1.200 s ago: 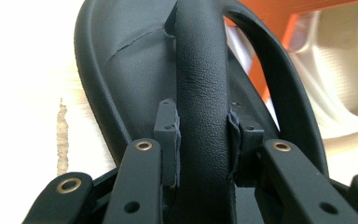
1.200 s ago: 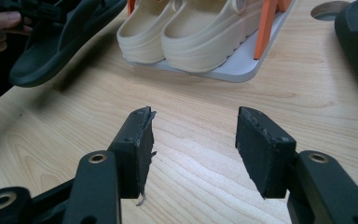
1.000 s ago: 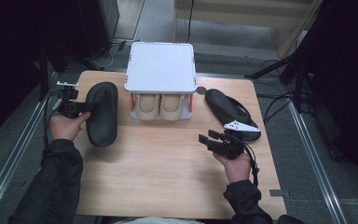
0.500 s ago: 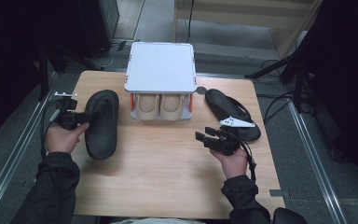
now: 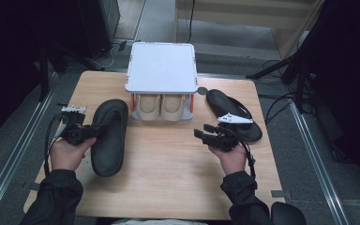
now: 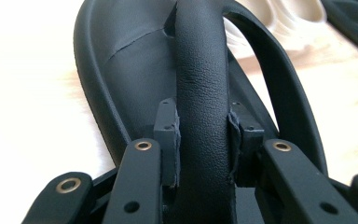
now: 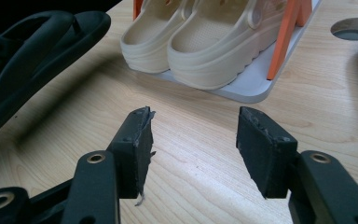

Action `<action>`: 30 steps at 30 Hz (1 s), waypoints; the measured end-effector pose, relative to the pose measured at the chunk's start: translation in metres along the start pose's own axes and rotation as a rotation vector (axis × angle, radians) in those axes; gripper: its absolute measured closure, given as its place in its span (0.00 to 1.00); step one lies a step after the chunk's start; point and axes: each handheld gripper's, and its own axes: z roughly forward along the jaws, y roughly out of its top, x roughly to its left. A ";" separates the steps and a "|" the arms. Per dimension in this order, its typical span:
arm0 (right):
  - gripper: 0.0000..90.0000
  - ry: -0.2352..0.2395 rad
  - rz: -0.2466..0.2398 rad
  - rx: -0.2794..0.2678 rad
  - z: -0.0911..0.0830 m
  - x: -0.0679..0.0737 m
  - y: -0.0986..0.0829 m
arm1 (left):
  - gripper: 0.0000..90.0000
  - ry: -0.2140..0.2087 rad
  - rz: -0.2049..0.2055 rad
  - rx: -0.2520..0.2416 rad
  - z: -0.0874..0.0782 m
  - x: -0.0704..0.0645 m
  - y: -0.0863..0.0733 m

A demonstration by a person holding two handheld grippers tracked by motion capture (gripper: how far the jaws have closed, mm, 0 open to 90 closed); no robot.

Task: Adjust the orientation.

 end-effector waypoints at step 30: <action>0.51 0.012 -0.010 -0.010 0.003 0.000 0.007 | 0.77 -0.130 0.143 0.036 0.032 -0.084 -0.040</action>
